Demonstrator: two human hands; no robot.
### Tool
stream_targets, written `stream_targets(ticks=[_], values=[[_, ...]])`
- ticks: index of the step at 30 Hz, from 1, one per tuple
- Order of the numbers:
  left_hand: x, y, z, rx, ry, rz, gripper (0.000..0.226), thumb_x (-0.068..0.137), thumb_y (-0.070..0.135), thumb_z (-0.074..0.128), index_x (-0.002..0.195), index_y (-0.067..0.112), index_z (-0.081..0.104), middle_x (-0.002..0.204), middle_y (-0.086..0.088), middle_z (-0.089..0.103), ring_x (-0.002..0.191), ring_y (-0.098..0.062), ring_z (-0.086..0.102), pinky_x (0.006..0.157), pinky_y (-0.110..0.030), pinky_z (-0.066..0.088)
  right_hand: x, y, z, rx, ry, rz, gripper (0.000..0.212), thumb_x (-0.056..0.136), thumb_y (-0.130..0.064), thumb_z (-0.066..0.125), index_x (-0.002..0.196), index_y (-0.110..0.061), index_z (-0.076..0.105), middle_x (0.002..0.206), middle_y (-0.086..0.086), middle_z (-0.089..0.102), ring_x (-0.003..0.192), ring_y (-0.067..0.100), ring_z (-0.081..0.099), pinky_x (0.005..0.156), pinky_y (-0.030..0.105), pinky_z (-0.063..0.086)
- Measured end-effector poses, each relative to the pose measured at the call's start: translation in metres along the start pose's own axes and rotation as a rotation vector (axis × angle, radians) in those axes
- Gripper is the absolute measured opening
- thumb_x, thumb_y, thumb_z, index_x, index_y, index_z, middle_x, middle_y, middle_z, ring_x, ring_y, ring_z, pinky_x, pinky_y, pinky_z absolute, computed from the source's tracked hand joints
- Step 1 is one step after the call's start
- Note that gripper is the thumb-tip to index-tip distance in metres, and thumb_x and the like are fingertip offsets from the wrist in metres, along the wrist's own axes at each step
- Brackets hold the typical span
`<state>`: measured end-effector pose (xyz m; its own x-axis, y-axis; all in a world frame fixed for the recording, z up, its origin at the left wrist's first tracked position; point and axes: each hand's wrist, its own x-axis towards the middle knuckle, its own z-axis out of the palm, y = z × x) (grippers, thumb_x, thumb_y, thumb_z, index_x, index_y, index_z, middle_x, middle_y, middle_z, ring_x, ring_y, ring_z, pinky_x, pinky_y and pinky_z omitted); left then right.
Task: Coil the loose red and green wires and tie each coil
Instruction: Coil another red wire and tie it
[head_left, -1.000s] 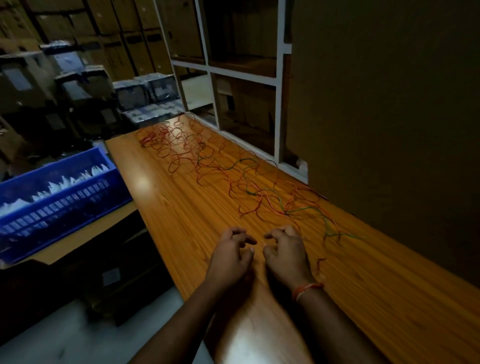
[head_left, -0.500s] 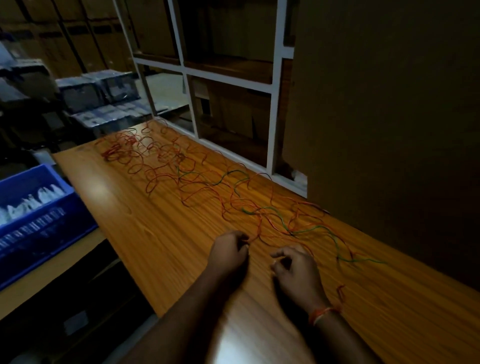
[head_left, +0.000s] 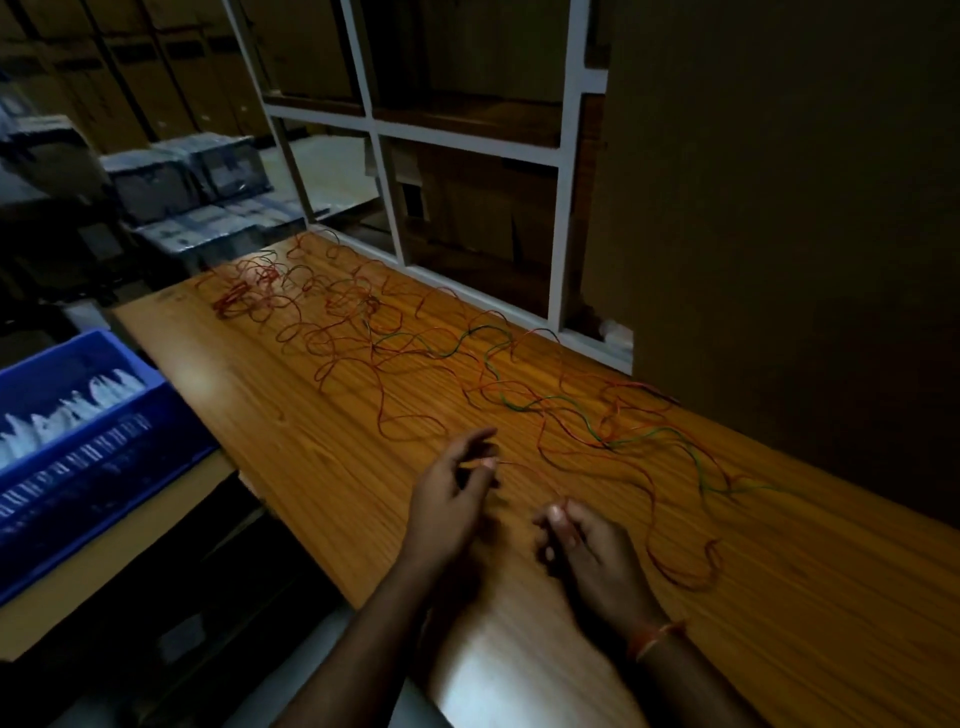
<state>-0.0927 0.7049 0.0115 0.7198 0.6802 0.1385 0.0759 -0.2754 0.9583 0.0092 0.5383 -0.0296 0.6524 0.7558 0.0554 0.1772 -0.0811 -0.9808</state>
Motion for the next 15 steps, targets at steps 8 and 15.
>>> stream_targets(ticks=[8,15], values=[[0.005,-0.036,-0.028,0.737,-0.049,0.015,0.058,0.084,0.008,0.061,0.139,0.028,0.059,0.157,-0.008,0.036,0.138,-0.032,0.035,0.115,-0.039,0.032,-0.076,-0.012,-0.025,0.314,0.047,0.098,0.031,0.1,-0.032,0.049,0.091,-0.016,0.073,0.076,0.027,0.061,0.06,0.025,0.055,0.059,0.038,0.039],[-0.033,-0.036,-0.002,0.891,-0.141,-0.107,0.022,0.097,0.033,0.064,0.118,0.031,0.07,0.136,-0.004,0.058,0.127,-0.026,0.056,0.104,-0.032,0.045,-0.16,-0.019,-0.08,0.213,0.164,0.071,0.055,0.082,-0.067,0.052,0.091,-0.017,0.074,0.071,0.022,0.066,0.053,0.02,0.057,0.05,0.028,0.044]])
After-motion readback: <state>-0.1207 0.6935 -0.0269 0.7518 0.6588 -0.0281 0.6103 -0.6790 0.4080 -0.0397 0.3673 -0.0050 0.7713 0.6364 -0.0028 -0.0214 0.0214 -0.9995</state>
